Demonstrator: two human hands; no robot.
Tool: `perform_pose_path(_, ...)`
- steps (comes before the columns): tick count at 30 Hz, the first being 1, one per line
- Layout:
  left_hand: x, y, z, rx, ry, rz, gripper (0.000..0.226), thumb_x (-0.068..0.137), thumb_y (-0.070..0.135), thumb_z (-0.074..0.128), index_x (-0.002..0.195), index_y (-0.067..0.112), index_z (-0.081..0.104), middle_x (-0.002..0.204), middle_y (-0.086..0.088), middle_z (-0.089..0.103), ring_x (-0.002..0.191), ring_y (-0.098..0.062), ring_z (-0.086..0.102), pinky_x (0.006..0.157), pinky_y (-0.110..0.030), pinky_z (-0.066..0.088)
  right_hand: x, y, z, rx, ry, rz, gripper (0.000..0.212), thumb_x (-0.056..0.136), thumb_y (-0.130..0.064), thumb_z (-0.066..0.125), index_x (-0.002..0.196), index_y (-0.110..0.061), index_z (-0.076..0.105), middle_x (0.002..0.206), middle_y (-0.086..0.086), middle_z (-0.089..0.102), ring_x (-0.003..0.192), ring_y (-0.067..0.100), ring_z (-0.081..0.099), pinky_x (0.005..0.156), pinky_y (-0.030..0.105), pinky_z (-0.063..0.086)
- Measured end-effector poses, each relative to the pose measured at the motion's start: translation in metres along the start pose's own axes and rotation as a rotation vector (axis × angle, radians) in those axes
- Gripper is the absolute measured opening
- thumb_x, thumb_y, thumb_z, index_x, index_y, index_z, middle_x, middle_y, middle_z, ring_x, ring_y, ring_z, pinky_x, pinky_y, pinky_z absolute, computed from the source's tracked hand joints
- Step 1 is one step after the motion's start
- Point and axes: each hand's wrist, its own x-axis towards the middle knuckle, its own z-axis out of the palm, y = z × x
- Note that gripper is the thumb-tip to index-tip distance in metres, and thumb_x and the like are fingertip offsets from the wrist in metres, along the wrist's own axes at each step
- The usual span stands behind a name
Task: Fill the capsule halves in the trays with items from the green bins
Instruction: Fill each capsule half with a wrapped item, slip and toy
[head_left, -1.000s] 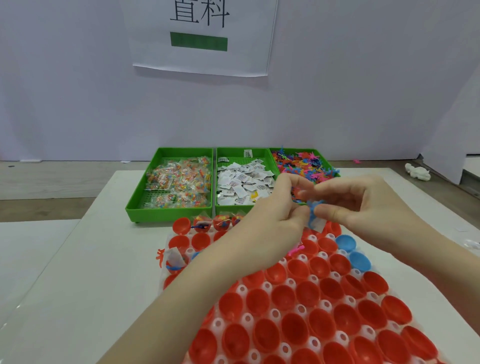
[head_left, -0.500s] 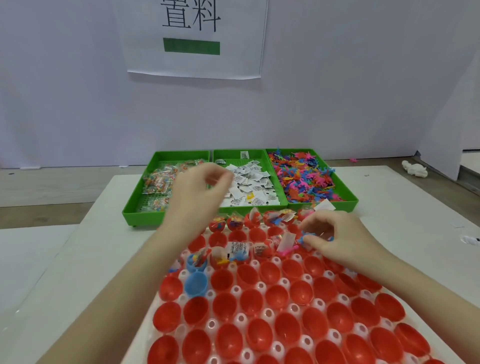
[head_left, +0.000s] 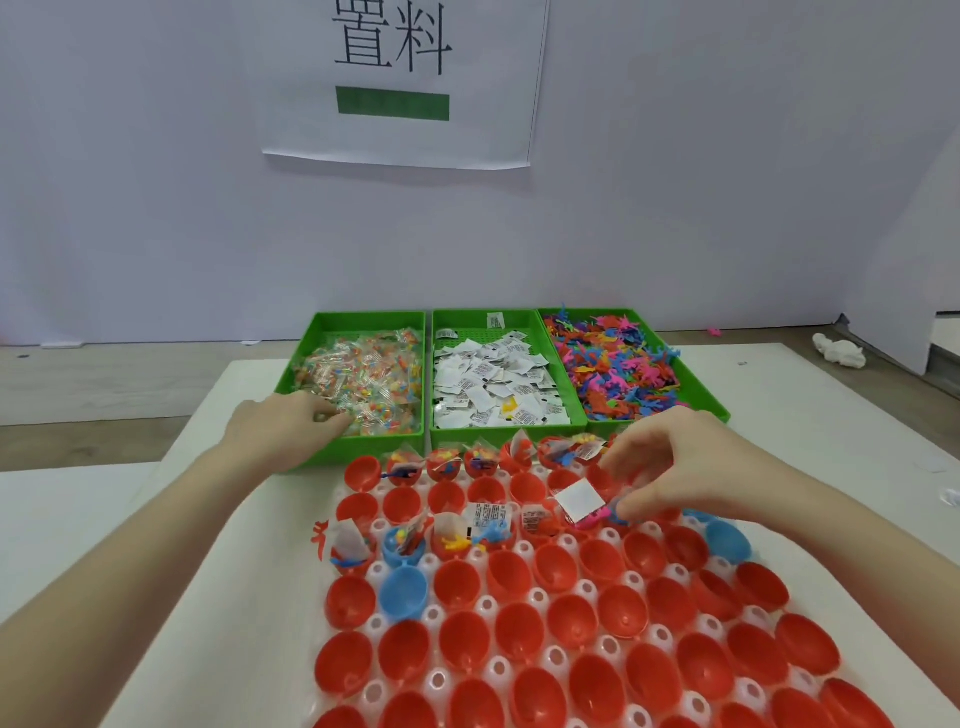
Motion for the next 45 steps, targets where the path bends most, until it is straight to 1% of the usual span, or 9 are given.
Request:
perform_pose_path(4,0.004,-0.002,0.007,-0.266,0.144,-0.031,0.031,0.081,0.038,0.068,0.103,0.016,0.069,0.105,-0.007,0.067,0.097,-0.026,0.058,0.078,-0.031,0.043,0.002,-0.001,-0.012,0.033,-0.030,0.004,0.025,0.059,-0.013,0.085,0.073,-0.027,0.069,0.069,-0.009,0.070,0.056,-0.006,0.060,0.057,0.011,0.049)
perform_pose_path(8,-0.001,-0.002,0.009,-0.480,0.329,0.002,0.030,0.071,0.024,0.080,0.094,0.007,0.070,0.080,-0.003,0.059,0.078,-0.019,0.050,0.068,-0.027,0.033,0.024,0.016,-0.029,0.346,0.305,0.070,0.007,0.070,-0.020,0.078,0.069,-0.019,0.071,0.064,-0.002,0.069,0.058,0.004,0.061,0.052,0.016,0.045)
perform_pose_path(11,-0.004,-0.003,0.008,-0.608,0.421,-0.025,0.032,0.067,0.021,0.082,0.090,0.003,0.070,0.077,-0.007,0.059,0.075,-0.021,0.052,0.068,-0.027,0.034,0.054,0.039,-0.025,0.253,0.517,0.186,0.004,0.078,-0.014,0.072,0.079,-0.011,0.071,0.077,0.004,0.068,0.073,0.014,0.058,0.063,0.025,0.044)
perform_pose_path(16,-0.003,-0.002,0.011,-0.692,0.427,-0.072,0.036,0.072,0.030,0.077,0.091,0.001,0.069,0.081,-0.012,0.062,0.078,-0.023,0.052,0.068,-0.029,0.035,0.087,0.062,-0.012,-0.104,0.307,0.249,0.038,0.080,-0.029,0.071,0.108,-0.006,0.067,0.112,0.010,0.066,0.101,0.022,0.059,0.087,0.032,0.044)
perform_pose_path(21,-0.001,0.000,0.012,-0.614,0.296,-0.037,0.028,0.077,0.030,0.074,0.078,0.002,0.073,0.072,-0.010,0.063,0.072,-0.021,0.054,0.058,-0.028,0.033,0.100,0.062,-0.011,-0.307,0.283,0.322,0.029,0.079,-0.028,0.072,0.096,-0.005,0.072,0.100,0.012,0.070,0.086,0.020,0.057,0.070,0.028,0.041)
perform_pose_path(24,-0.001,0.002,0.013,-0.610,0.348,-0.029,0.024,0.074,0.027,0.076,0.073,0.003,0.073,0.063,-0.005,0.060,0.061,-0.014,0.049,0.052,-0.025,0.032,0.100,0.061,-0.011,-0.317,0.314,0.328,0.015,0.079,-0.012,0.071,0.089,-0.002,0.073,0.097,0.014,0.070,0.092,0.024,0.060,0.073,0.030,0.044)
perform_pose_path(28,-0.003,0.001,0.014,-0.652,0.467,-0.084,0.028,0.072,0.040,0.075,0.068,0.014,0.067,0.079,-0.004,0.066,0.081,-0.023,0.059,0.069,-0.035,0.045,0.099,0.062,-0.012,-0.284,0.334,0.329,0.020,0.081,-0.001,0.061,0.098,-0.002,0.071,0.108,0.015,0.068,0.103,0.027,0.059,0.086,0.035,0.046)
perform_pose_path(39,-0.005,0.003,0.010,-0.681,0.523,-0.190,0.042,0.066,0.054,0.073,0.058,0.020,0.050,0.060,0.007,0.053,0.068,-0.021,0.051,0.068,-0.037,0.042,0.097,0.062,-0.017,-0.308,0.285,0.354,0.040,0.078,-0.006,0.063,0.118,-0.012,0.063,0.123,0.011,0.060,0.110,0.026,0.054,0.079,0.029,0.042)
perform_pose_path(45,-0.002,0.003,0.007,-0.713,0.582,-0.229,0.044,0.072,0.054,0.068,0.064,0.014,0.053,0.067,0.002,0.054,0.071,-0.022,0.050,0.071,-0.035,0.038,0.094,0.068,-0.018,-0.228,0.456,0.306,0.041,0.077,0.002,0.060,0.117,-0.004,0.063,0.117,0.016,0.063,0.107,0.029,0.056,0.086,0.033,0.044)
